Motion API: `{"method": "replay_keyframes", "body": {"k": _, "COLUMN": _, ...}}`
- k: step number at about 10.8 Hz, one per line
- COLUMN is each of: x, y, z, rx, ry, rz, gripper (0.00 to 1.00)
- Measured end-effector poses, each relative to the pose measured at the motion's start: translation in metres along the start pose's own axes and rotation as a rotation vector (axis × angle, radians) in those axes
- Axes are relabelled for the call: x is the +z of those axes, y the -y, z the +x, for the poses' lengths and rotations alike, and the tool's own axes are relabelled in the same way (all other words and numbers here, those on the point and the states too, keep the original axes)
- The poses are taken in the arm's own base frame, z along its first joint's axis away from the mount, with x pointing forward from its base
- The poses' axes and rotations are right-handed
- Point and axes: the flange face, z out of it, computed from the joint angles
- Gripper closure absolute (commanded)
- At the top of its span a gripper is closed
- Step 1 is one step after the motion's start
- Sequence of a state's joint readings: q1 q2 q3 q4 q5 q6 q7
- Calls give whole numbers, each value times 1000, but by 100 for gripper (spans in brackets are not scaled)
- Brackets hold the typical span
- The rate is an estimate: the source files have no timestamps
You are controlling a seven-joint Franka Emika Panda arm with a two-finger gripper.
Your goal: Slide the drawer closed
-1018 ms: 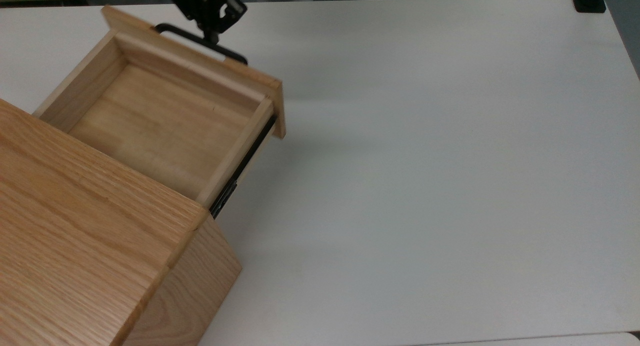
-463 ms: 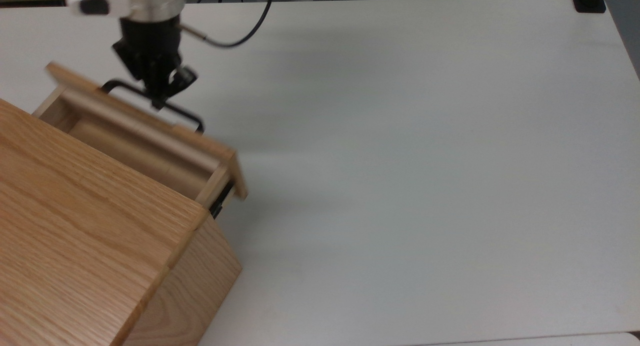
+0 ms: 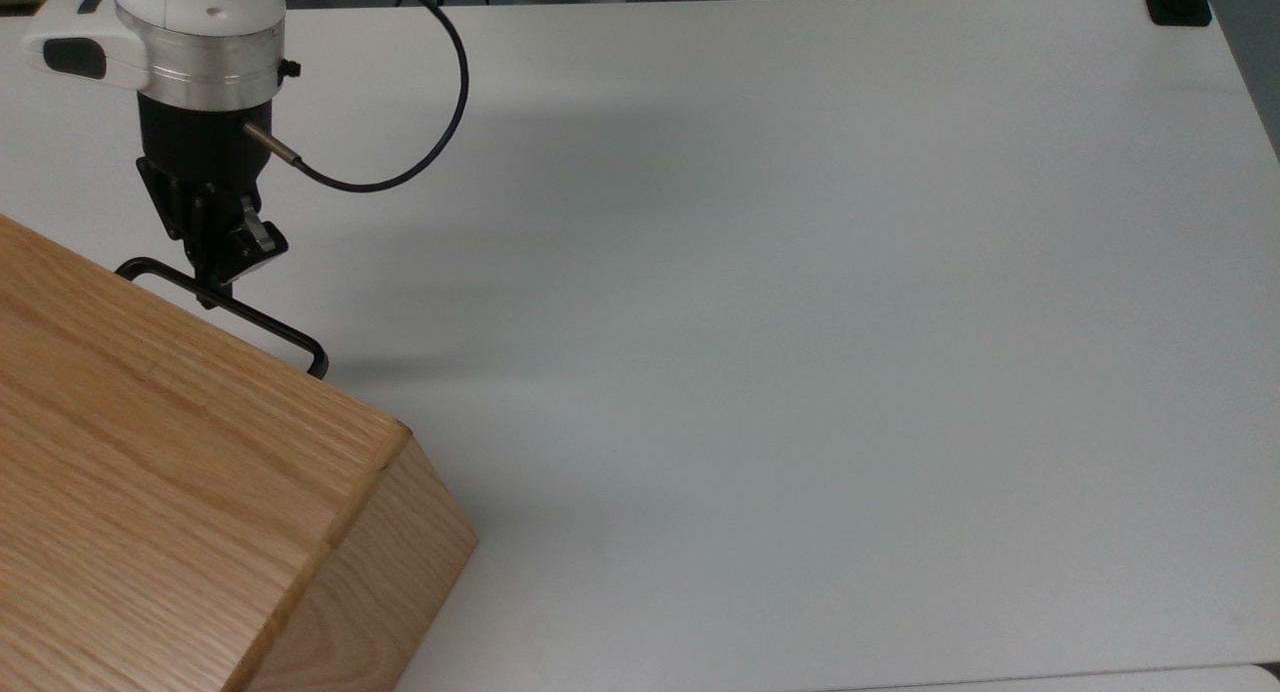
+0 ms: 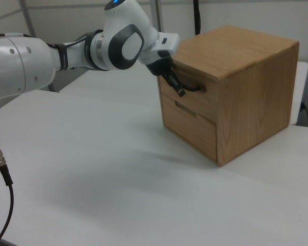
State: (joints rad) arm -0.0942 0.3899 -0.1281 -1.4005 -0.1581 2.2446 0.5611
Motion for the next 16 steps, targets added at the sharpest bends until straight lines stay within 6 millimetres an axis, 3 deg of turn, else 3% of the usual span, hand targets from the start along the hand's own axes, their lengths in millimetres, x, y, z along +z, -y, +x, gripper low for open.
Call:
{"method": "replay_keyframes", "body": {"k": 3, "x": 1, "y": -3, "z": 2, "rx": 10, "ry": -12, "rz": -9, "gripper": 100}}
{"method": "replay_keyframes", "body": {"k": 5, "x": -11, "y": -6, "z": -7, "rx": -115, "ry": 63, "rz": -67, "gripper": 100}}
{"method": "replay_keyframes", "body": {"k": 6, "x": -31, "y": -3, "z": -22, "rx": -210, "ry": 157, "rz": -92, "gripper": 100}}
{"method": "replay_keyframes", "body": {"k": 9, "x": -124, "y": 0, "z": -64, "rx": -371, "ry": 370, "rz": -74, "gripper": 97}}
{"method": "replay_keyframes", "body": {"k": 10, "x": -151, "y": -2, "z": -75, "rx": -390, "ry": 421, "rz": -41, "gripper": 61}}
{"method": "replay_keyframes", "body": {"k": 11, "x": -174, "y": -3, "z": -88, "rx": -398, "ry": 471, "rz": -1, "gripper": 1}}
{"method": "replay_keyframes", "body": {"k": 13, "x": -205, "y": 4, "z": -117, "rx": -428, "ry": 521, "rz": 71, "gripper": 0}}
{"method": "replay_keyframes", "body": {"k": 16, "x": -210, "y": 28, "z": -147, "rx": -518, "ry": 508, "rz": 85, "gripper": 0}}
